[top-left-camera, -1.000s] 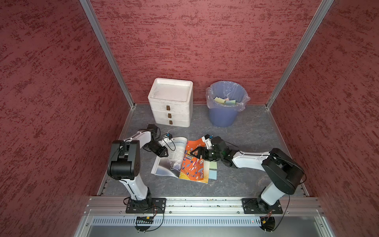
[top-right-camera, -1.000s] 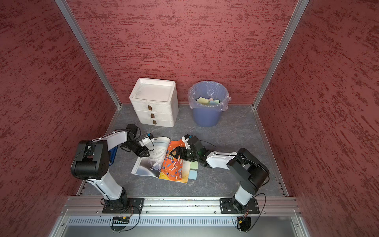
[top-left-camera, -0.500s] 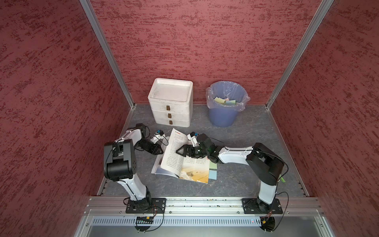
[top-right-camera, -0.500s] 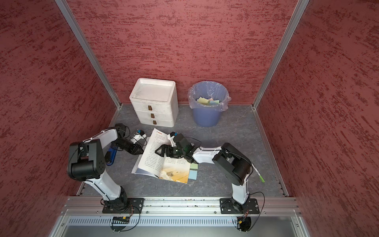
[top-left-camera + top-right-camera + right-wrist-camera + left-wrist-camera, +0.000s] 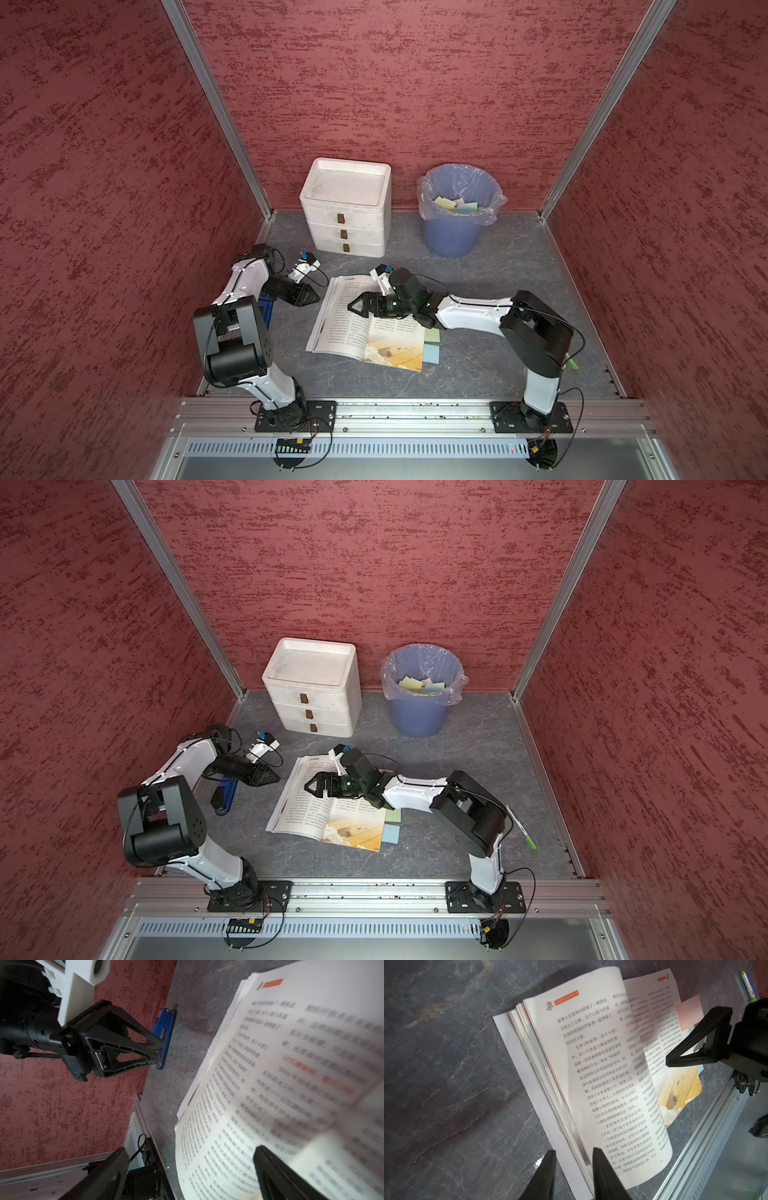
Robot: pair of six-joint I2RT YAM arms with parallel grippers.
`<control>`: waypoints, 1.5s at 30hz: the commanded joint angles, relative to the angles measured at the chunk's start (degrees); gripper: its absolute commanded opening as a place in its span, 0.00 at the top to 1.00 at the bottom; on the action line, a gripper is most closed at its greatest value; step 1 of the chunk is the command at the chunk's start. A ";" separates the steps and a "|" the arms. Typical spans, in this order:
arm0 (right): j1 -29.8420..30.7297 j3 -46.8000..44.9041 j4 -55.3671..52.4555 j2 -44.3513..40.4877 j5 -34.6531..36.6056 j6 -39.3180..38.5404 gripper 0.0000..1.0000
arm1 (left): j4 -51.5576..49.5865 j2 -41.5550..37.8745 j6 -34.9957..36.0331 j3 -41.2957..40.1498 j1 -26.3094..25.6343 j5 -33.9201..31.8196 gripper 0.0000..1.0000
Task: Peel off the used sticky note
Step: Turn the page of the book at the center of the board, then tear off the note from the book.
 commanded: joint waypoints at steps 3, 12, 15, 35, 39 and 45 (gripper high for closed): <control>-1.94 -6.86 -17.98 -14.66 20.00 -7.57 0.01 | -0.70 -4.27 -5.45 2.35 -9.79 1.22 0.66; -15.24 -24.44 -21.58 -26.58 17.03 -5.72 0.03 | 7.25 2.60 -16.36 7.62 -31.10 -3.51 0.58; -17.43 -30.99 -15.25 -29.65 13.54 -4.94 0.07 | 9.70 7.32 -17.93 9.14 -36.61 -5.12 0.56; -23.24 -33.63 4.76 -18.45 2.57 -3.04 0.46 | 16.34 30.68 -23.71 24.92 -51.25 -6.90 0.71; -23.18 -33.34 7.47 -15.84 0.34 -3.00 0.51 | 16.10 32.75 -23.70 27.01 -52.03 -7.80 0.71; -23.23 -33.59 8.78 -14.93 0.69 -3.46 0.55 | 15.32 35.38 -23.48 29.41 -53.30 -9.75 0.72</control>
